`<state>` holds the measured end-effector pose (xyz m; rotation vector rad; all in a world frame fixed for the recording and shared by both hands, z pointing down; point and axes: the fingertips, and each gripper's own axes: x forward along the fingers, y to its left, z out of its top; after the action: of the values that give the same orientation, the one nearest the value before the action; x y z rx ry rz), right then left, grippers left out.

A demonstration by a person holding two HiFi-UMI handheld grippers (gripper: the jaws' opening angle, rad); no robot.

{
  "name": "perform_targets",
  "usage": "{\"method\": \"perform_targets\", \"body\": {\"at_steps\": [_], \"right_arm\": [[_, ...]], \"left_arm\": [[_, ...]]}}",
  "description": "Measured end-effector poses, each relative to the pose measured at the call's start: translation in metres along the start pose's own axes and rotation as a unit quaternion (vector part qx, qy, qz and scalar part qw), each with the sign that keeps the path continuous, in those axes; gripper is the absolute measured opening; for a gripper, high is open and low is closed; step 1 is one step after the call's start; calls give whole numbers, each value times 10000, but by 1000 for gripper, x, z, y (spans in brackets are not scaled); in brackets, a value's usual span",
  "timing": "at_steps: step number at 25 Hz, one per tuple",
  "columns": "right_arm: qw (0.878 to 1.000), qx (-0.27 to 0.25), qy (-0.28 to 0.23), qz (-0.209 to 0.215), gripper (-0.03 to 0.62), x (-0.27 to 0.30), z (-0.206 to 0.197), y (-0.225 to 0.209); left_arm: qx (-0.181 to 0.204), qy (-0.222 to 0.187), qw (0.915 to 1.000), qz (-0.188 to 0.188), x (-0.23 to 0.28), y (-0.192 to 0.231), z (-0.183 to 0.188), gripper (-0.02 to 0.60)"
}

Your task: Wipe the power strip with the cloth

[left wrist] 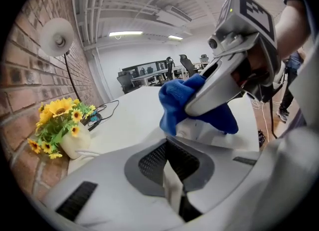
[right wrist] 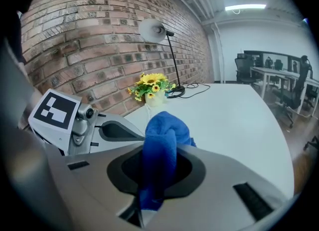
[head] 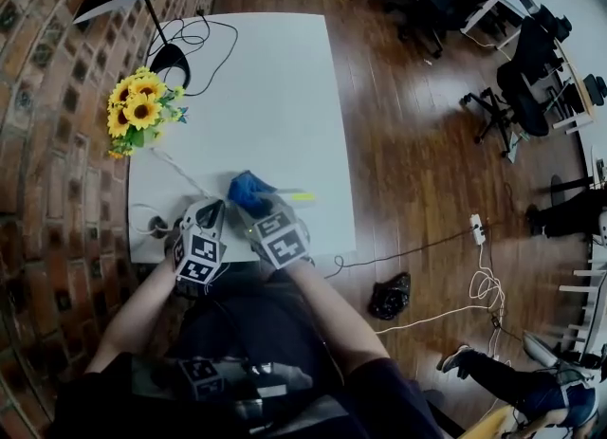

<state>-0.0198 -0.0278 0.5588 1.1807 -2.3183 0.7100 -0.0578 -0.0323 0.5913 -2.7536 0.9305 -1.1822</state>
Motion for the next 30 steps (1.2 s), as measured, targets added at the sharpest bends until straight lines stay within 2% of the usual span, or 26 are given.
{"method": "perform_targets", "body": {"at_steps": [5,12,17,23,30], "right_arm": [[9999,72,40,-70,51,-20,-9,-22],[9992,136,45,-382,51,-58,-25,-69],[9989,116,272,-371,52,-64,-33,-79],[9973,230,363,-590,52,-82,-41,-103],[9952,291,556,-749,55,-104,-49,-129]], "left_arm": [[-45,173,9998,122,-1,0,1,17],[-77,312,9993,198,1,-1,2,17],[-124,395,9989,225,0,-1,1,17],[-452,409,9979,199,3,-2,3,17],[-443,518,9973,282,2,-3,7,17]]}}
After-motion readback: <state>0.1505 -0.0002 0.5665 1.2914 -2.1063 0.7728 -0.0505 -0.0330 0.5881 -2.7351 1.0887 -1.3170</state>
